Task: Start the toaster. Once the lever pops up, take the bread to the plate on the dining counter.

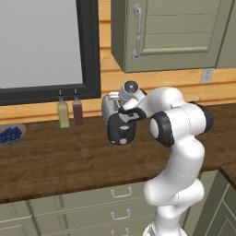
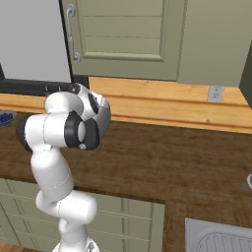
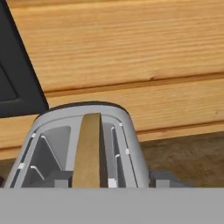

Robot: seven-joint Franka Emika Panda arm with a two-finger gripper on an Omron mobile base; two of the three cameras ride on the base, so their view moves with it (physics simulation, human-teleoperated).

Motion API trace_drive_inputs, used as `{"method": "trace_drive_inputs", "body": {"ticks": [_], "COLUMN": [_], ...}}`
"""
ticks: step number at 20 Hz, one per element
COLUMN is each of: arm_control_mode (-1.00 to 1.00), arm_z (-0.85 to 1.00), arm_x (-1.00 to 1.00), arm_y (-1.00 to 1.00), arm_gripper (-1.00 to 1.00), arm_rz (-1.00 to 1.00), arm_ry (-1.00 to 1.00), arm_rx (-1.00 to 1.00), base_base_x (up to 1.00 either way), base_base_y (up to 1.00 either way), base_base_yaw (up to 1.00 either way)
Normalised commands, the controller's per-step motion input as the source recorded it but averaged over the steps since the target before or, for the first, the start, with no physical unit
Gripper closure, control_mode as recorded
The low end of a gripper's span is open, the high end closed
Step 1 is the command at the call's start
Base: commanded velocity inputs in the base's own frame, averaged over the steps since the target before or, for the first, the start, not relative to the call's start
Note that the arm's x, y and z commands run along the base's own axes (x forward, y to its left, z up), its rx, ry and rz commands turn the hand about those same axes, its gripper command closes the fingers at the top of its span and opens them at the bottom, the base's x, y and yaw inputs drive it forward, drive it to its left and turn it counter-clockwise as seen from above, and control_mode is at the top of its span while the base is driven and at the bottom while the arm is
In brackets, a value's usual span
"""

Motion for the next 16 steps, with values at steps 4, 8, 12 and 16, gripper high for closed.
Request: {"method": "trace_drive_inputs", "body": {"ticks": [4,8,12,16], "arm_control_mode": [-1.00,-1.00,-1.00,-1.00], "arm_z": [-0.06,0.04,0.44,0.61], "arm_x": [0.04,-0.01,-0.23,-0.52], "arm_y": [0.00,0.00,0.00,0.00], "arm_gripper": [1.00,1.00,1.00,1.00], "arm_rz": [0.00,0.00,0.00,0.00], "arm_ry": [0.00,-0.02,-0.13,-0.17], "arm_rx": [0.00,0.00,0.00,0.00], "base_base_x": [0.00,0.00,0.00,0.00], "base_base_y": [0.00,0.00,0.00,0.00], "base_base_yaw": [0.00,0.00,0.00,0.00]}}
